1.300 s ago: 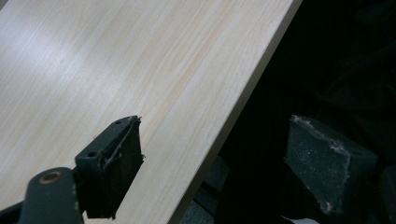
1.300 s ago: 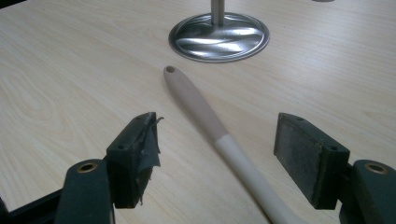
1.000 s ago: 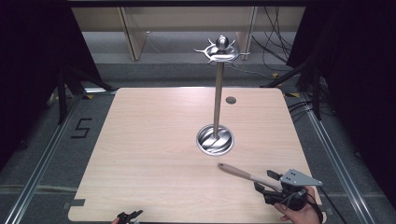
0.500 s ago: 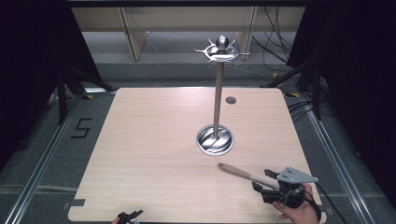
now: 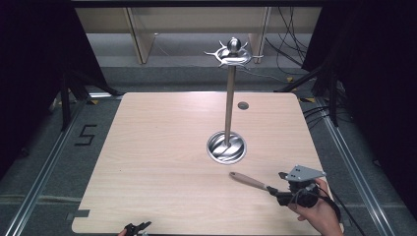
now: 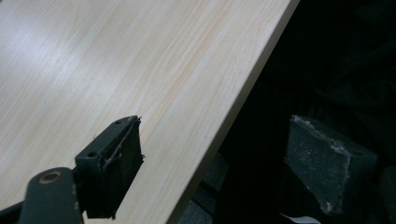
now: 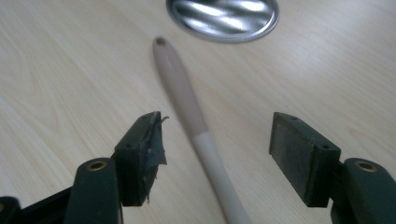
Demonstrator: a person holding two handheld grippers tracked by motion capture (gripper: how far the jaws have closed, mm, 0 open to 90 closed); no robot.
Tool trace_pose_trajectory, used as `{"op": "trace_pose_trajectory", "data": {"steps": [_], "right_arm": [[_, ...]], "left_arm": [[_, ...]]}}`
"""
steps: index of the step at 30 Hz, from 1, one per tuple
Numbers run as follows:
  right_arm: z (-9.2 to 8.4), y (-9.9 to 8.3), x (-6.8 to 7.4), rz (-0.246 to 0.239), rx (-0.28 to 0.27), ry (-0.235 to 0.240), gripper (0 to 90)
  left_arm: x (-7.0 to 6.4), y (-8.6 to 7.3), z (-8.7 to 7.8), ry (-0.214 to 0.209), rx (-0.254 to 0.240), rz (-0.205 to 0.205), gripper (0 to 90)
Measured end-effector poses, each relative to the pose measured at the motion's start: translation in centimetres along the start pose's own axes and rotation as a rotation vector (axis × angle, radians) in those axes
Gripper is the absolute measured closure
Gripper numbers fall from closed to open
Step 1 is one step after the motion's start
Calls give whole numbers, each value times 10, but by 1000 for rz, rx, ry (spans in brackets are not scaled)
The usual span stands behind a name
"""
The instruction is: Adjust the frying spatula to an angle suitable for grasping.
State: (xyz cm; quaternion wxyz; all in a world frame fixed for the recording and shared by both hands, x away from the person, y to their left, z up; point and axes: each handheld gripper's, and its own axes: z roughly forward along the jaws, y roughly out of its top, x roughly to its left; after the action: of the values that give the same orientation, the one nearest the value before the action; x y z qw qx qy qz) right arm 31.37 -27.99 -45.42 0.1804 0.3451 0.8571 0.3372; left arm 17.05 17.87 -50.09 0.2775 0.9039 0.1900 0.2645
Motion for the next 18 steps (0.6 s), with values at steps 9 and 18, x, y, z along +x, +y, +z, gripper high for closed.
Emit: {"op": "trace_pose_trajectory", "data": {"steps": [9,18], "right_arm": [[26,21,5,-144,199,32,483],[42,41,4,-208,314,56,542]], "left_arm": [[0,0,-1,12,-1,-4,177],[0,0,0,6,-5,-3,177]]}}
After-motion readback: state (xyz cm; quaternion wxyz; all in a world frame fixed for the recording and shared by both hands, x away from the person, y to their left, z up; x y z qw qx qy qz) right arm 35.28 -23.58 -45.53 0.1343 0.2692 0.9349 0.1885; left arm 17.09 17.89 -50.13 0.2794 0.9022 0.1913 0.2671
